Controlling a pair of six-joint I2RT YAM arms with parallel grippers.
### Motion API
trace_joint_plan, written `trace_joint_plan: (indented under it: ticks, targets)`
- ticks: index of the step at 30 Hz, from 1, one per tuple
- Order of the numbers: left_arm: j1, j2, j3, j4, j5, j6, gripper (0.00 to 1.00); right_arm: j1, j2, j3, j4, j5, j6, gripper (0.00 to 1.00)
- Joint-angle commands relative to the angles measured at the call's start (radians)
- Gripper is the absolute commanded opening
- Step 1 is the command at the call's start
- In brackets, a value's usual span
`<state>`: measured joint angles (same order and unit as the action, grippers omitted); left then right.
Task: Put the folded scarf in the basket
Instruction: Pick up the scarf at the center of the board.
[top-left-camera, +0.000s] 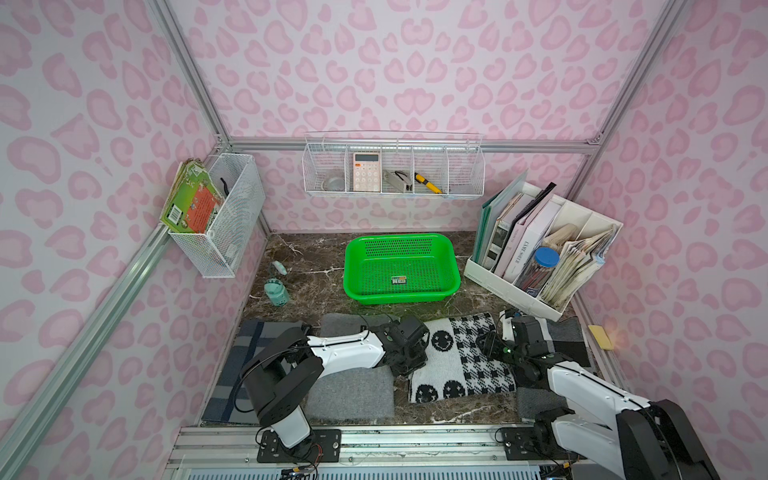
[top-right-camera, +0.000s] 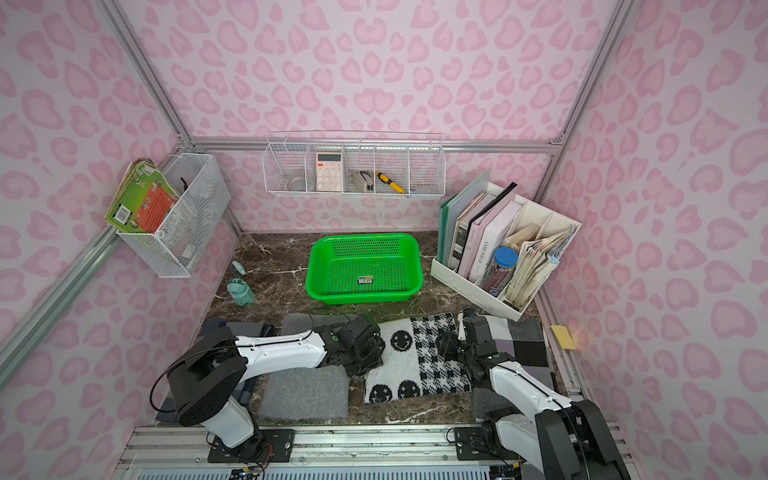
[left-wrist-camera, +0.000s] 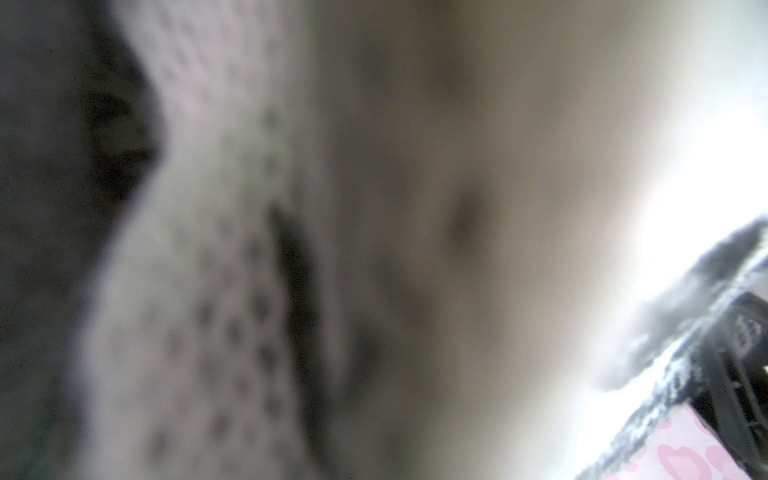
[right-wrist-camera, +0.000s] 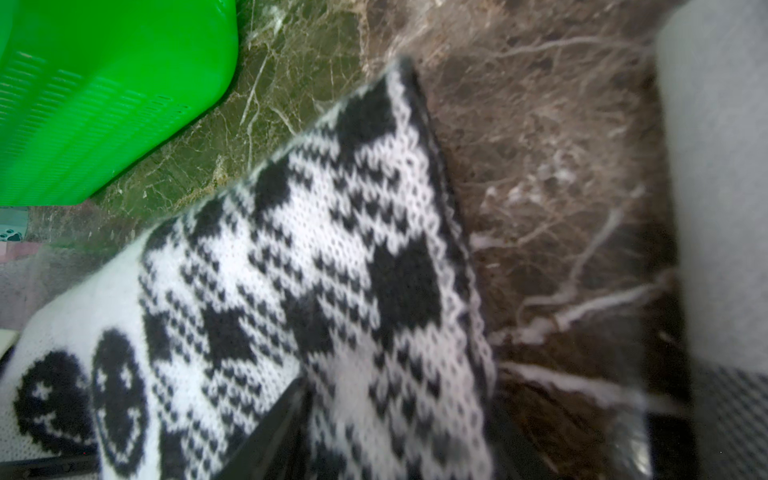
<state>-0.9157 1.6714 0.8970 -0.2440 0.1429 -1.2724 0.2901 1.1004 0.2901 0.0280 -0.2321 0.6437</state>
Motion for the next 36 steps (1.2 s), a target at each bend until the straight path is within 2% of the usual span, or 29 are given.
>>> trace_joint_plan:
  ticks: [1,5,7,14,22,25,29,36]
  targets:
    - [-0.001,-0.001,0.015,-0.028,-0.002,0.036,0.22,0.003,-0.026,-0.01,-0.066,-0.038,0.019,0.42]
    - [-0.001,-0.038,0.018,-0.031,-0.003,0.061,0.02,0.004,-0.101,-0.007,-0.118,-0.04,0.019,0.12]
    - [0.0,-0.064,0.016,-0.036,-0.002,0.082,0.0,0.011,-0.161,-0.006,-0.148,-0.035,0.024,0.0]
    - [-0.001,-0.181,0.01,-0.113,-0.031,0.174,0.0,0.056,-0.392,-0.011,-0.201,-0.019,0.097,0.0]
    - [0.001,-0.302,0.069,-0.244,-0.1,0.327,0.0,0.167,-0.515,0.077,-0.265,0.064,0.145,0.0]
    - [0.023,-0.351,0.1,-0.306,-0.138,0.39,0.0,0.193,-0.506,0.143,-0.272,0.093,0.136,0.0]
    - [0.108,-0.418,0.12,-0.335,-0.124,0.458,0.0,0.213,-0.448,0.239,-0.245,0.118,0.122,0.0]
    - [0.285,-0.433,0.221,-0.356,-0.078,0.612,0.0,0.254,-0.218,0.452,-0.201,0.194,0.075,0.0]
